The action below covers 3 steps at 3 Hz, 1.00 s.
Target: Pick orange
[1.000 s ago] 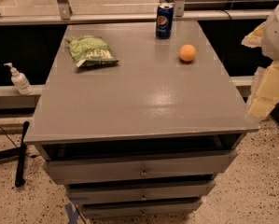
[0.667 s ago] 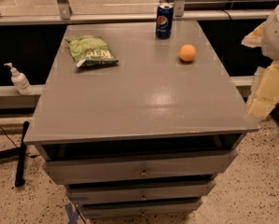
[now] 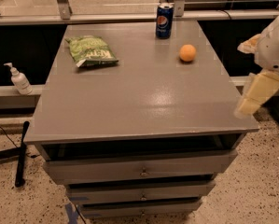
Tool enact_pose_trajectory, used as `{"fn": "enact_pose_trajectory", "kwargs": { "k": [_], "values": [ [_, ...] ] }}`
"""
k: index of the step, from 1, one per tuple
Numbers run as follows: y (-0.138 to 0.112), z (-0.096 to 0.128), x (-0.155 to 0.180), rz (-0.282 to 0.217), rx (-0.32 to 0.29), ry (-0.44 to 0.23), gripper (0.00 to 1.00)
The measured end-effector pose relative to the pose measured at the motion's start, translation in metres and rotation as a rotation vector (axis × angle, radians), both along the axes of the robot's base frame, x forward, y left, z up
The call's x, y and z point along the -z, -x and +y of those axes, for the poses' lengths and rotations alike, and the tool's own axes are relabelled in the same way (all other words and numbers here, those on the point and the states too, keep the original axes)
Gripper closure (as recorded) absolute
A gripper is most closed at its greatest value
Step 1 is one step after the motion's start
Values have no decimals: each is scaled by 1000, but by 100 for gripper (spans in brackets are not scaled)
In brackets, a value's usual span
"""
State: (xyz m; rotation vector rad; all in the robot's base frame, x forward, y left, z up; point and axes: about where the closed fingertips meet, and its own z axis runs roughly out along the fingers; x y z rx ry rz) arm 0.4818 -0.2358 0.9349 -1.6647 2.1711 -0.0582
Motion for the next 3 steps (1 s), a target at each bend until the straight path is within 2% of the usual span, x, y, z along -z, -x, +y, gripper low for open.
{"fn": "enact_pose_trajectory", "kwargs": {
  "k": [1,2,3],
  "values": [
    [-73,-13,23,-103,43,-112,0],
    [-147,-19,34,-182,113,-244,0],
    [-202,-22,45,-213,198,-377,0]
  ]
}}
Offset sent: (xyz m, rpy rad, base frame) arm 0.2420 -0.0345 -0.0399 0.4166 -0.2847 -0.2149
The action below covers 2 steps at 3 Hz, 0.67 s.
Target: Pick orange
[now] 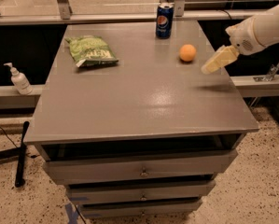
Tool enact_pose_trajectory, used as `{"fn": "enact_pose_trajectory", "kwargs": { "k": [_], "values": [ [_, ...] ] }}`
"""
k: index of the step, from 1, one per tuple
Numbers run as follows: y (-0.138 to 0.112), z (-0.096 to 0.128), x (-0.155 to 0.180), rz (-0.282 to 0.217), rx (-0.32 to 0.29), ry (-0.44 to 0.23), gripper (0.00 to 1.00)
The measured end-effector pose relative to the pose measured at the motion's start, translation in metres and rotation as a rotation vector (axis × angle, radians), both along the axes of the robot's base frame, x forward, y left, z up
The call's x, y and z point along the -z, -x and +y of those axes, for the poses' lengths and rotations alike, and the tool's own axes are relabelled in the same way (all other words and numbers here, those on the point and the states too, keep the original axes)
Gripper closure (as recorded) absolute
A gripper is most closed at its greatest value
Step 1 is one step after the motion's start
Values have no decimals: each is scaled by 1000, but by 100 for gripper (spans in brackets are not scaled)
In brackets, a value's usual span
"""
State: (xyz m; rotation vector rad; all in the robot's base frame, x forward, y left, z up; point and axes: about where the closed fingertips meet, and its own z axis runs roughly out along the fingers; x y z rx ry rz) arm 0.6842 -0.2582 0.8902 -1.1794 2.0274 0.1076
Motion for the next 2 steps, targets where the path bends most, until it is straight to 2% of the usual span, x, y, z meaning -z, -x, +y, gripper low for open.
{"fn": "enact_pose_trajectory", "kwargs": {
  "k": [1,2],
  "values": [
    [-38,-2,9,-6,71,-149,0],
    [-59,7,19,12,106,-249,0]
  ]
}}
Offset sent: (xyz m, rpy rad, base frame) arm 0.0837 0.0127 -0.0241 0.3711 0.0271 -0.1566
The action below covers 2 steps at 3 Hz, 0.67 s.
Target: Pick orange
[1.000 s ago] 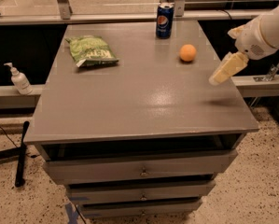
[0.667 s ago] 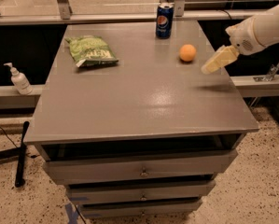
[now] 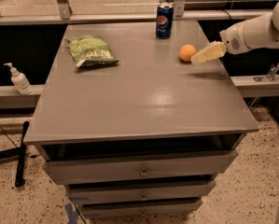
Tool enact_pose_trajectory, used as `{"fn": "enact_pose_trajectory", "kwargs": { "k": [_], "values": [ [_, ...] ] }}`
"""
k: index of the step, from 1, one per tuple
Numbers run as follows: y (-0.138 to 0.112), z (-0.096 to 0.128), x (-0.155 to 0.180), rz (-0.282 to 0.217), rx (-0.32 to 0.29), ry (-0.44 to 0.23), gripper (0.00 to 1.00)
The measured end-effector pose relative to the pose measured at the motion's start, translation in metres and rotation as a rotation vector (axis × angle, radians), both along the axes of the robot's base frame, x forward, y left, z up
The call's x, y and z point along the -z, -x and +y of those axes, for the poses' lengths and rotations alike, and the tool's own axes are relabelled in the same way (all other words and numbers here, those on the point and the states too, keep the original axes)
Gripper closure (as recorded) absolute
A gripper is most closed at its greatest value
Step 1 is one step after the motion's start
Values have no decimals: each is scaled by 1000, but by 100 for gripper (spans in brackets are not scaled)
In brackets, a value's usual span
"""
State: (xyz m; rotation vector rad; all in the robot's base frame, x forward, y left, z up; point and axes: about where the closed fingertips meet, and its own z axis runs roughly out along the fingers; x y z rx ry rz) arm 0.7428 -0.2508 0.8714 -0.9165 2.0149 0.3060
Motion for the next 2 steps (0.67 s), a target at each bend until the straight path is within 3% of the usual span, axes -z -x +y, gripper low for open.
{"fn": "enact_pose_trajectory", "kwargs": {
  "k": [1,2],
  "values": [
    [-11,24,8,16,-6,-82,0],
    [-14,52,14,17,-41,-142,18]
  ]
}}
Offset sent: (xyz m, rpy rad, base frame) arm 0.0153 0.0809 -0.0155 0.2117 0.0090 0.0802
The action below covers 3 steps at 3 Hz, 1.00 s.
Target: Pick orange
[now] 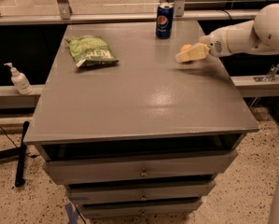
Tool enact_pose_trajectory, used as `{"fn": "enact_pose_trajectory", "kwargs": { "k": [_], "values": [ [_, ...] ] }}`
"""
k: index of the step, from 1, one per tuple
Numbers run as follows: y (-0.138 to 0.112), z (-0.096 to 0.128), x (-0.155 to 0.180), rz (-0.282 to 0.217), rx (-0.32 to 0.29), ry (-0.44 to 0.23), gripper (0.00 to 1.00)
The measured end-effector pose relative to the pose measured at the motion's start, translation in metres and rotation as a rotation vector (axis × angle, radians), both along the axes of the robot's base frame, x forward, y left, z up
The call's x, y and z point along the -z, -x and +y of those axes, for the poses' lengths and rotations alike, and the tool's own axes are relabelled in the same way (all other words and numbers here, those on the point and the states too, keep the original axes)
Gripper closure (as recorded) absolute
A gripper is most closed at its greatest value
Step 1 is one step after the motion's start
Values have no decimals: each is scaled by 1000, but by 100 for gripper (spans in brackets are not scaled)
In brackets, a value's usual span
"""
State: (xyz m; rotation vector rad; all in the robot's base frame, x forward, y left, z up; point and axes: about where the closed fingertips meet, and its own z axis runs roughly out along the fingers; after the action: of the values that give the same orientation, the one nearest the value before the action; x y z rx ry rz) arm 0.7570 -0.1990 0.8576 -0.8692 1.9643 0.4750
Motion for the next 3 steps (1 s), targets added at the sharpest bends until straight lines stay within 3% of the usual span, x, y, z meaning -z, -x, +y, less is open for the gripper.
{"fn": "enact_pose_trajectory", "kwargs": {
  "k": [1,3],
  "values": [
    [3,17,7,1,-30,-22,41],
    [13,23,-6,-28,-65,-54,88]
  ]
}}
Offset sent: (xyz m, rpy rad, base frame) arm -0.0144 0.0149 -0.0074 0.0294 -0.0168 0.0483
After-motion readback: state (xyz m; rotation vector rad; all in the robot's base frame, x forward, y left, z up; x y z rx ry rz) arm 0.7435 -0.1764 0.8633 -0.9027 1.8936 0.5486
